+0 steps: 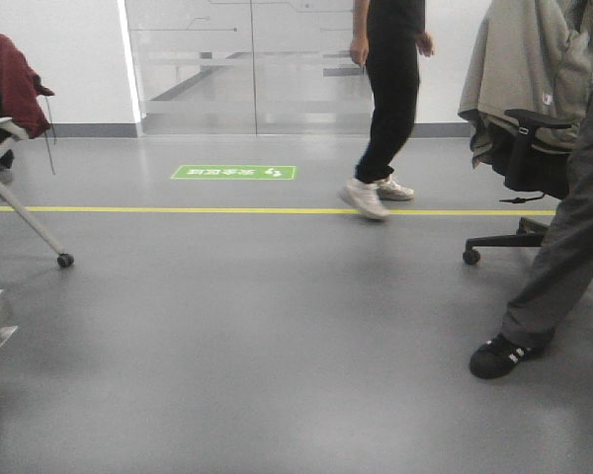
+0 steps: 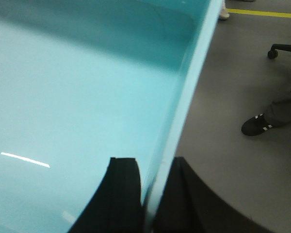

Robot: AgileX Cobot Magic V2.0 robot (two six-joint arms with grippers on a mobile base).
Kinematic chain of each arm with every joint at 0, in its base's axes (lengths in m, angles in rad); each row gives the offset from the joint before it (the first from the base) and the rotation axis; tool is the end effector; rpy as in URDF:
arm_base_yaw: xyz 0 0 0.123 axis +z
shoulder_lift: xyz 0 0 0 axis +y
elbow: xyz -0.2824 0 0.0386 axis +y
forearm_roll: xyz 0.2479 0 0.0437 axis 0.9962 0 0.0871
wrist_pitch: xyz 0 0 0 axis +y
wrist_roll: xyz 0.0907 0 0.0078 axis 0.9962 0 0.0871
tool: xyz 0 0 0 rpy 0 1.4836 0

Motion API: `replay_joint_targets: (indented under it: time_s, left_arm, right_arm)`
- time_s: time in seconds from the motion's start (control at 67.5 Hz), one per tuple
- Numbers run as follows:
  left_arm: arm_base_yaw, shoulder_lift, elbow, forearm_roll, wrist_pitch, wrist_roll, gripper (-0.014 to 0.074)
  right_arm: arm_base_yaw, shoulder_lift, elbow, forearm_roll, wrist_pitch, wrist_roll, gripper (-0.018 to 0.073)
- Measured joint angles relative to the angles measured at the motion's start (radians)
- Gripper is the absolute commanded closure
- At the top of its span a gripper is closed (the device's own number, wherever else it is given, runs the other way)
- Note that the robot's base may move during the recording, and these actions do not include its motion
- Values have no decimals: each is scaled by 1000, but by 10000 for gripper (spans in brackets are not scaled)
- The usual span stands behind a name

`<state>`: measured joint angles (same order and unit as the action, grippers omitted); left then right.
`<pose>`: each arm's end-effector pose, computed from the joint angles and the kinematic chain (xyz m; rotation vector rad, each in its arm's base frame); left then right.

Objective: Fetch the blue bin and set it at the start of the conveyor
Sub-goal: 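Hold the bin with both grippers while the base turns and drives away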

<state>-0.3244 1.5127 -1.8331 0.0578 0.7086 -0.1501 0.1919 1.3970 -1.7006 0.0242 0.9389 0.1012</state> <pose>0.3144 -0.1021 0.4997 0.1787 1.8705 -0.2614 0.2846 0.0571 0.4761 -0.0928 2.1233 0.2031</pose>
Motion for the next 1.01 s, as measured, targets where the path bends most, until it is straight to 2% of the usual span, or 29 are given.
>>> replay_joint_targets:
  time_s: [0.504, 1.007]
  left_arm:
    - [0, 0, 0, 2, -2, 0, 707]
    - [6, 0, 0, 31, -19, 0, 707]
  right_arm:
    - [0, 0, 0, 0, -11, 0, 711]
    - [0, 6, 0, -6, -220, -6, 711]
